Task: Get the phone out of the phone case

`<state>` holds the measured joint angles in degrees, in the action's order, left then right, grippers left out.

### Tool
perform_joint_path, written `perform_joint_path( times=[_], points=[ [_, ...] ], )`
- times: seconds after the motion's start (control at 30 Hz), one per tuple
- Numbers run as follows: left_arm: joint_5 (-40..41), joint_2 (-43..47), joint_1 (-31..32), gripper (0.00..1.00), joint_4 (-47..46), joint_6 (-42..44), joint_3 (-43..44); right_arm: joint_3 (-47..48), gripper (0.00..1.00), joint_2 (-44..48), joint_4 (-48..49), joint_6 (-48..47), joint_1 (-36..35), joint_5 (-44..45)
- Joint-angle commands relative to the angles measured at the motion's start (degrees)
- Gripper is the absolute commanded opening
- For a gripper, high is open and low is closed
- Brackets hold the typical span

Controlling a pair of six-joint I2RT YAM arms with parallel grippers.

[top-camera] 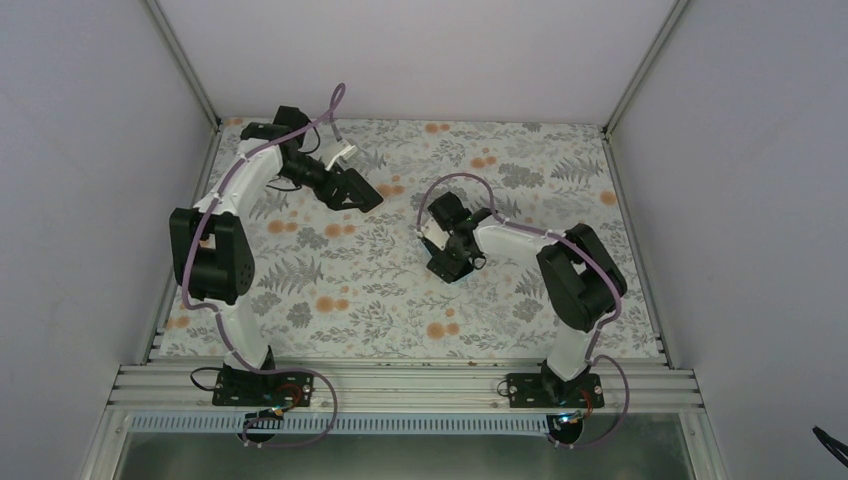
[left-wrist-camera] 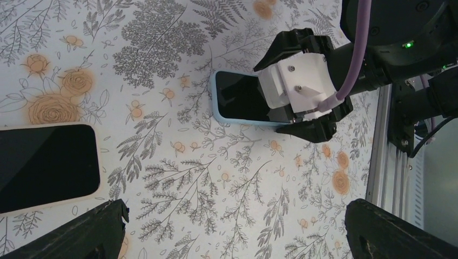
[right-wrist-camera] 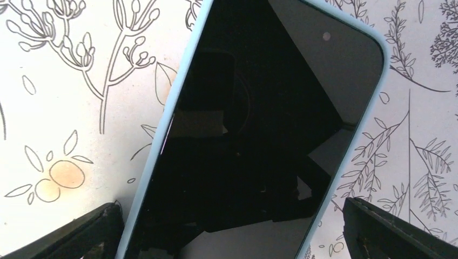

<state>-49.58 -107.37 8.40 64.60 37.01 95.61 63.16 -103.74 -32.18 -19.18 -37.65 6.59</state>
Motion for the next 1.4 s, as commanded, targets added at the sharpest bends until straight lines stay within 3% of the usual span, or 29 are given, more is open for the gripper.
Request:
perform_joint_path(
  times=[0.0,0.13,0.5,0.57,0.7,0.9,1.1,1.37],
  points=[
    [-1.72,2.30,-0.82,1.00,0.32,1.09,-0.97,-2.18,1.00,-2.27,-0.64,-1.48,3.26,-2.87],
    [-1.69,2.97,-1.26,1.00,0.58,1.58,-1.61,-0.59,1.00,-4.63,-4.24,-3.96,8.26,-10.84],
    [-3.08,0.97,-1.64,1.00,1.84,1.68,-0.33,-2.73,0.95,-7.55,-8.29,-6.79,10.10,-3.92],
    [-3.08,0.71,-1.59,1.00,1.88,1.56,0.02,-2.94,0.90,-7.85,-8.68,-7.61,10.33,-4.53],
    [-2.73,0.19,-1.29,1.00,1.85,1.30,0.42,-2.95,0.68,-7.59,-7.44,-7.49,10.36,-4.03],
    [-3.92,-2.30,0.42,1.00,4.84,2.57,2.60,-3.16,0.48,1.31,-0.68,-6.32,8.29,-0.66],
    [-8.21,-6.80,3.00,1.00,10.61,5.23,7.31,-0.44,0.41,8.97,0.84,-5.74,2.50,1.06],
    [-11.17,-12.74,4.98,1.00,13.20,4.11,13.61,6.83,0.41,16.54,0.94,-5.35,-0.87,0.04]
  ],
)
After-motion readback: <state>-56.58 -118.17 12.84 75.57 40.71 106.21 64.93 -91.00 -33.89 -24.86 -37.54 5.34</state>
